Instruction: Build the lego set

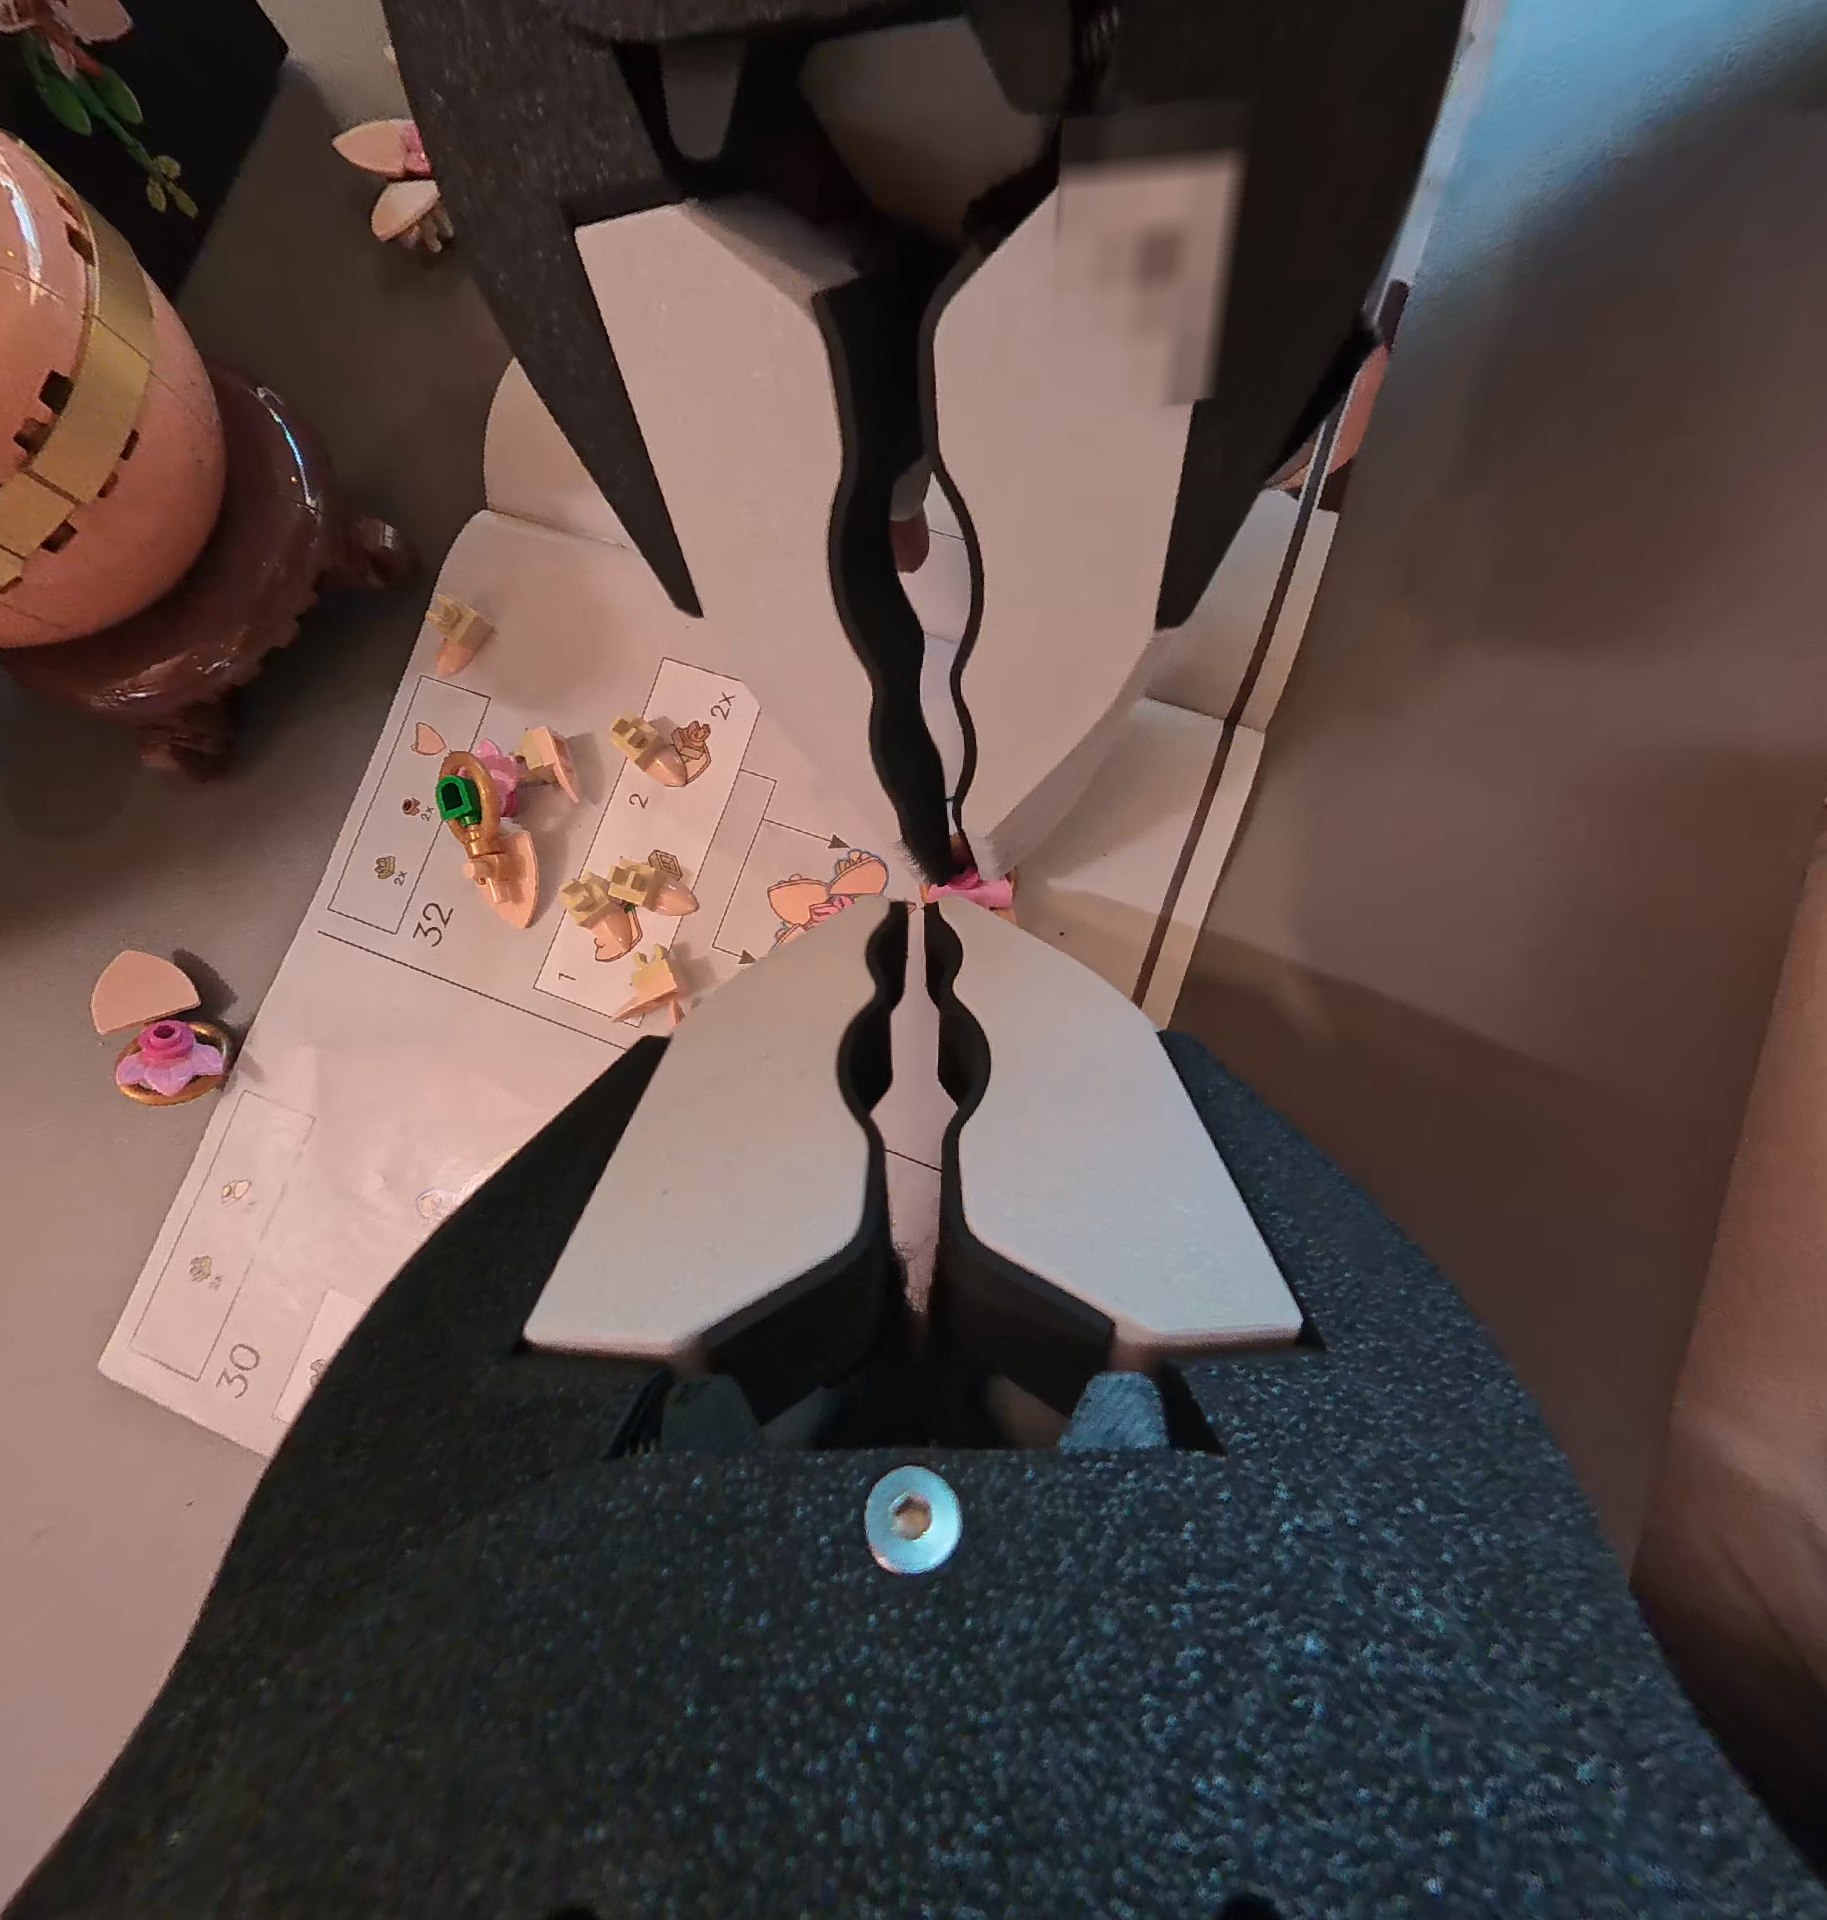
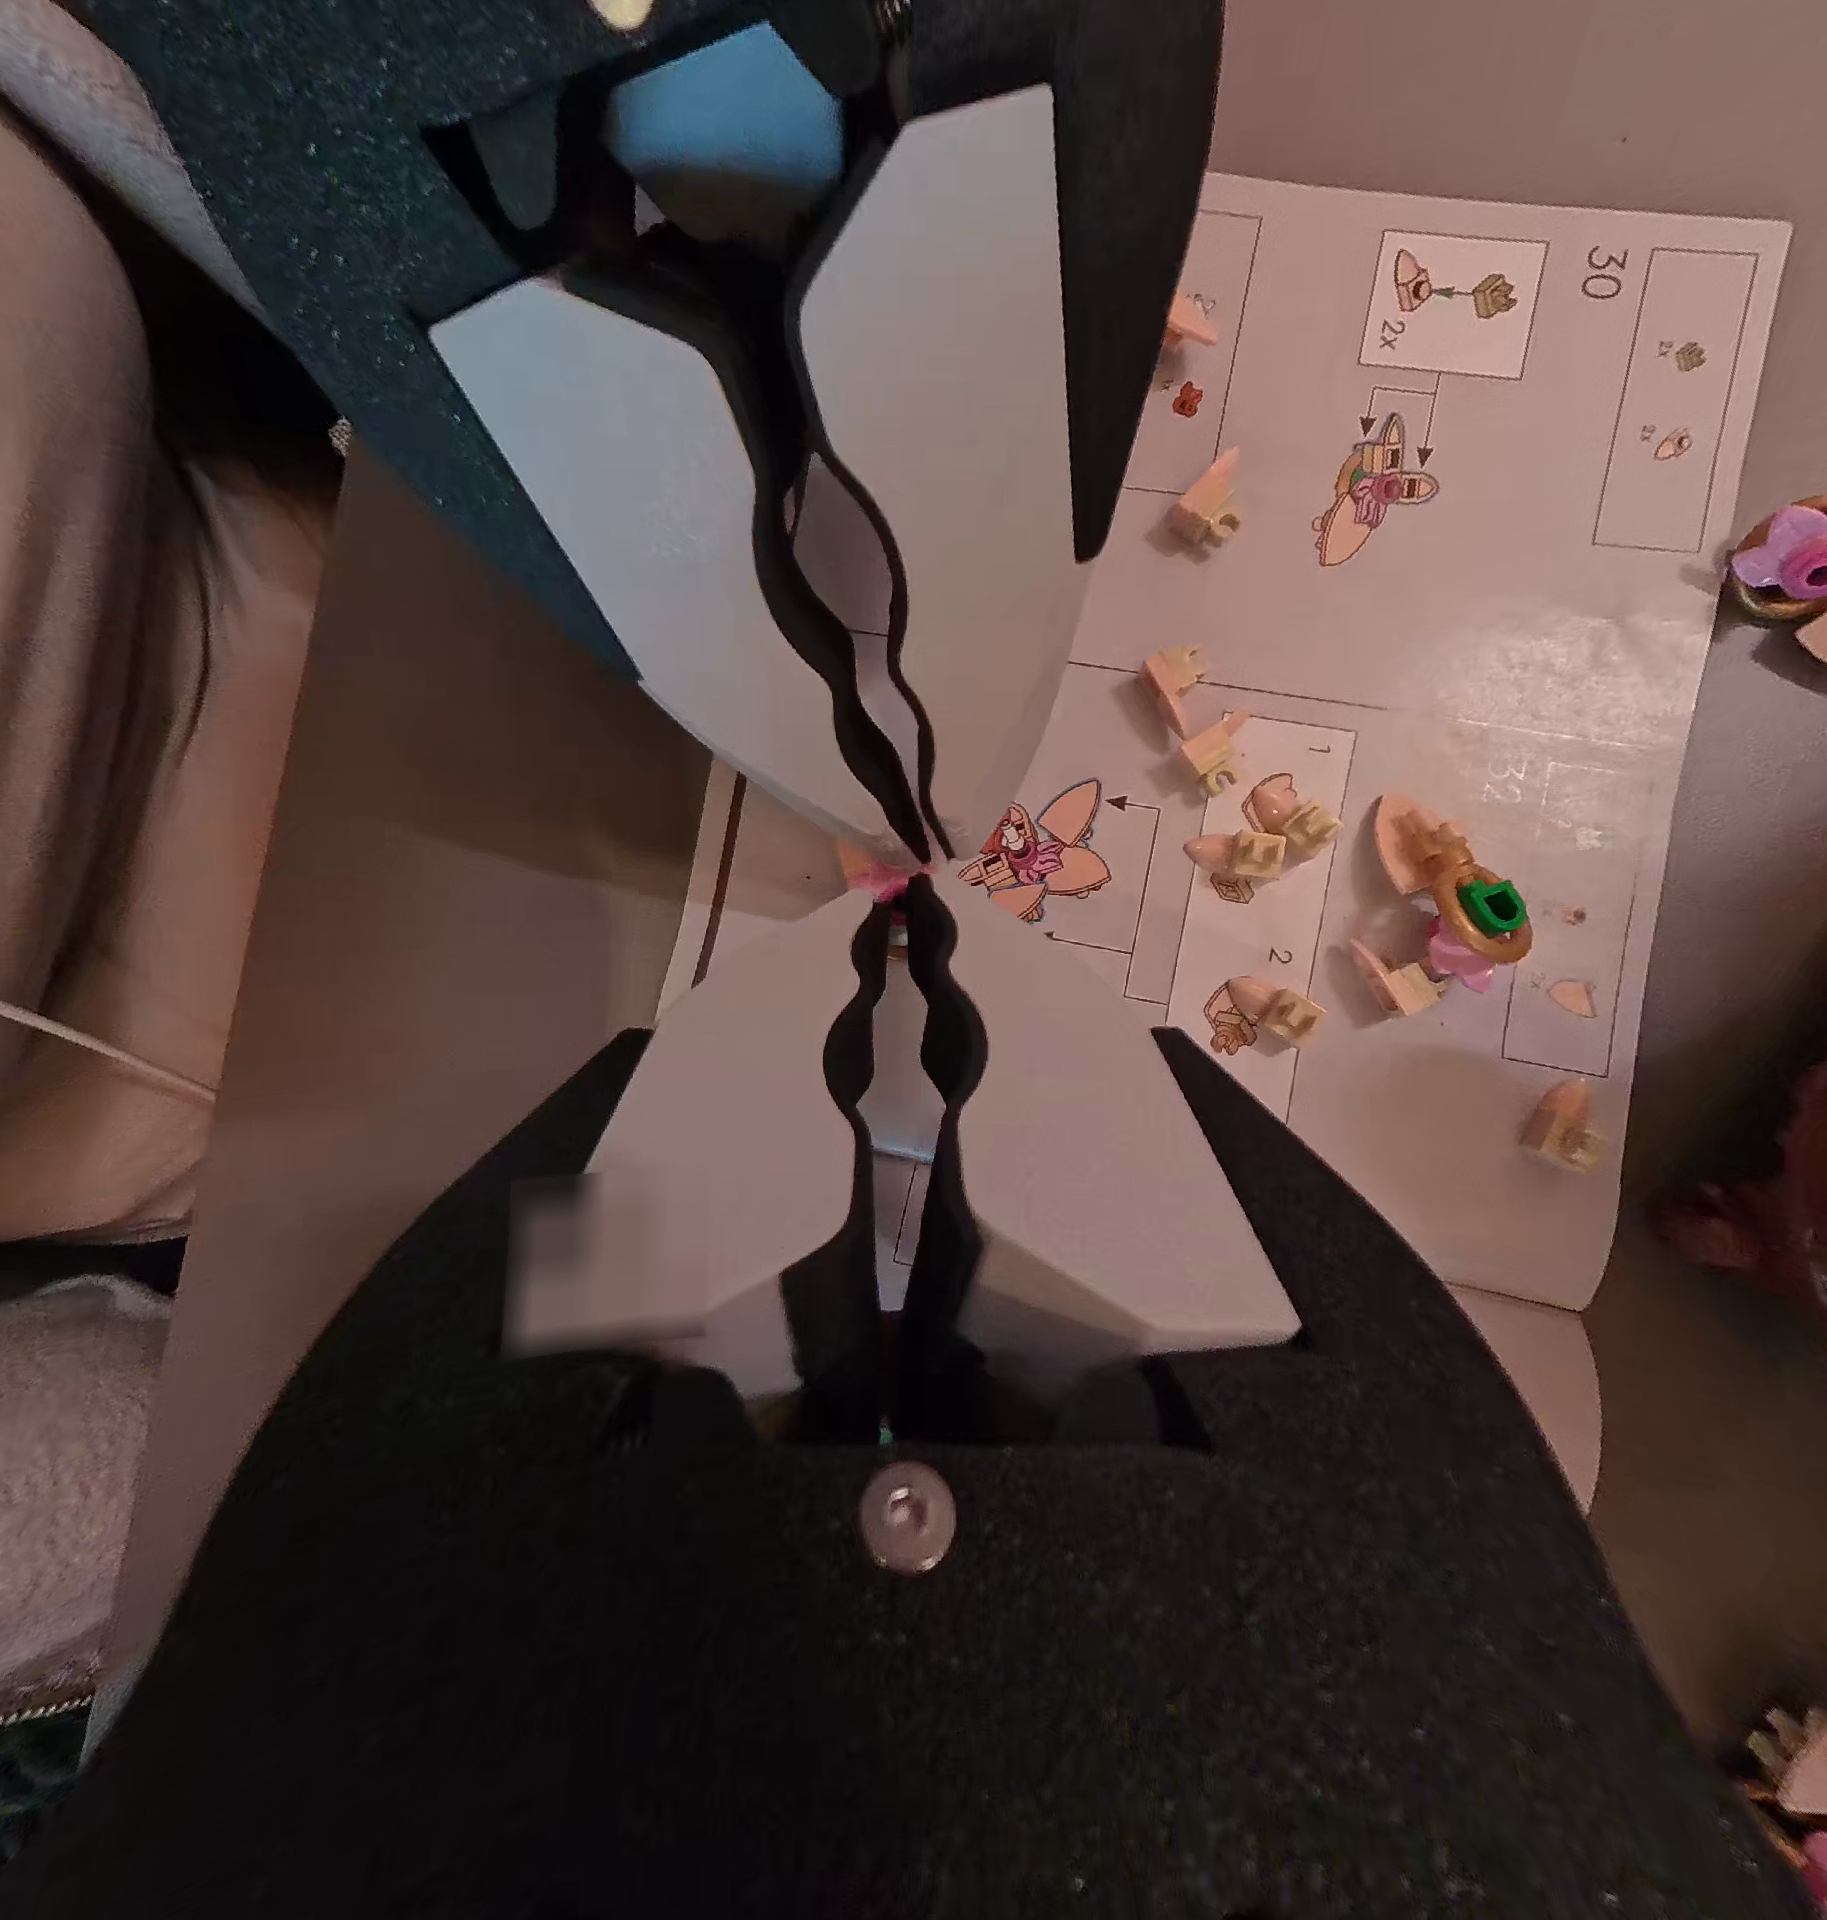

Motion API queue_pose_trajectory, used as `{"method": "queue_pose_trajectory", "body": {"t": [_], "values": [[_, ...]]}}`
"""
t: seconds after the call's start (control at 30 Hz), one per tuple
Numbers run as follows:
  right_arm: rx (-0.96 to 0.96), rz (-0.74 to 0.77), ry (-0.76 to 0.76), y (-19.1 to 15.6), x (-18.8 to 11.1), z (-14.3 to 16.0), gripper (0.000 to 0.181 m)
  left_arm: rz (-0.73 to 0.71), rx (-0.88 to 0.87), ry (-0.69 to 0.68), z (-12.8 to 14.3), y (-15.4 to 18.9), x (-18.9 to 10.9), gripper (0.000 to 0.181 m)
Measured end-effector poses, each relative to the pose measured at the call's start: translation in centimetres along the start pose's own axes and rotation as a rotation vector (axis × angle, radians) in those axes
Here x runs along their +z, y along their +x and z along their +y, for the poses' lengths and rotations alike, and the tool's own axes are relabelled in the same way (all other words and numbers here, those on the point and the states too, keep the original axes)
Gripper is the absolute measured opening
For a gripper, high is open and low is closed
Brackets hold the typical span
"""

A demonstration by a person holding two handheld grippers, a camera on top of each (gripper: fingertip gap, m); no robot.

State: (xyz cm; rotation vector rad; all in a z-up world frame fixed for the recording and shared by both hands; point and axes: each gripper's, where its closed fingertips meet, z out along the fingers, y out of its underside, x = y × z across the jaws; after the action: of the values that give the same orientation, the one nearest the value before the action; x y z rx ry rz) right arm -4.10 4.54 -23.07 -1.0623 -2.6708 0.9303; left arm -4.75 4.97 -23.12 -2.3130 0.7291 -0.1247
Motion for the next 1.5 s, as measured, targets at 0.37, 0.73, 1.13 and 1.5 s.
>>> {"method": "queue_pose_trajectory", "body": {"t": [0.37,0.73,1.13,1.5], "values": [[0.029,0.034,-0.015,0.0,0.1,0.0,0.004,0.017,0.001,0.004,0.0,0.2,0.1,0.000],[0.069,0.002,0.005,-0.6,0.6,-0.4,0.004,0.029,-0.014,0.022,0.3,0.5,-0.7,0.001],[0.065,0.060,0.012,0.2,-0.6,0.2,0.007,0.018,-0.078,0.103,0.7,-0.5,-2.0,0.002],[0.035,0.056,-0.062,-0.1,0.1,0.2,0.005,0.092,-0.093,0.104,0.2,0.8,-0.4,0.003]]}}
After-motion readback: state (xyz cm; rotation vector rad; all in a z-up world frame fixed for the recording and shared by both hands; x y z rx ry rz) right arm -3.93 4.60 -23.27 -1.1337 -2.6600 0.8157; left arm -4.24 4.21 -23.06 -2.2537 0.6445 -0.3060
